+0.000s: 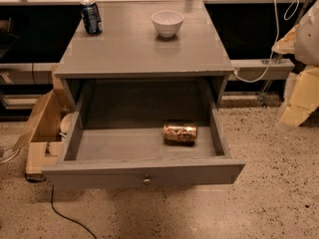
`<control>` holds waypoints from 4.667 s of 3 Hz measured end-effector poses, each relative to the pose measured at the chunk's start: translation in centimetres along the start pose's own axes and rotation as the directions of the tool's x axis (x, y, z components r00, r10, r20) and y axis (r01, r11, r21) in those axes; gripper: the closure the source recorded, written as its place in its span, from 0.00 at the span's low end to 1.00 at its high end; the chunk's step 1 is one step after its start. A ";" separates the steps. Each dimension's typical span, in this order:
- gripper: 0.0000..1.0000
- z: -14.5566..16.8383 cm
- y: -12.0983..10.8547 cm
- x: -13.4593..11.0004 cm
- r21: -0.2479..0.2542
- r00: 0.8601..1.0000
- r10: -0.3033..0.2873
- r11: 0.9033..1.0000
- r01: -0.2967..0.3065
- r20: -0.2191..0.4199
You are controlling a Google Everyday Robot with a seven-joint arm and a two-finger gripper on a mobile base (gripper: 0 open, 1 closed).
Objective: Pick orange can from top drawer and place on counter
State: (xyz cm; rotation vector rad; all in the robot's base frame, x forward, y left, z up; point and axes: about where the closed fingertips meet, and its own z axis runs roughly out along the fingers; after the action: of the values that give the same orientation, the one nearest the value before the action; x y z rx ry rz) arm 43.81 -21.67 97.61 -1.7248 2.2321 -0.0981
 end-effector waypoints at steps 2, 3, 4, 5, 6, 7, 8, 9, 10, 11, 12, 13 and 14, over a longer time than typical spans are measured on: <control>0.00 2.5 -0.6 -0.6 -0.022 0.998 0.011 1.000 -0.010 0.059; 0.00 10.1 -1.7 -2.9 -0.089 0.983 0.044 0.996 -0.029 0.180; 0.00 11.9 -2.3 -3.5 -0.096 0.976 0.055 0.995 -0.035 0.209; 0.00 11.9 -2.3 -3.5 -0.096 0.976 0.055 0.995 -0.035 0.209; 0.00 16.4 -1.8 -4.1 -0.146 0.976 0.069 0.989 -0.039 0.206; 0.00 23.5 -1.5 -5.6 -0.187 0.972 0.077 0.982 -0.035 0.222; 0.00 27.3 -2.3 -6.7 -0.179 0.966 0.070 0.983 -0.025 0.250; 0.00 30.9 -3.2 -8.0 -0.180 0.957 0.051 0.984 0.001 0.284; 0.00 33.5 -3.9 -9.2 -0.172 0.953 0.039 0.985 0.014 0.299; 0.00 35.6 -4.4 -10.1 -0.161 0.956 0.033 0.987 0.015 0.291; 0.00 37.4 -4.4 -10.5 -0.151 0.963 0.021 0.988 0.020 0.269; 0.02 39.9 -3.8 -10.6 -0.141 0.978 -0.009 0.989 0.040 0.210; 0.25 41.4 -3.5 -10.4 -0.143 0.985 -0.019 0.989 0.044 0.174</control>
Offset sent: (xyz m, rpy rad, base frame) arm 0.0755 0.0362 -0.1080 0.3338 0.0495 0.0494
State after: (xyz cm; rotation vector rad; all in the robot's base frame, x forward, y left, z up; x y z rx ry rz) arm 61.34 -6.94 61.43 -1.7694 2.1323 0.2055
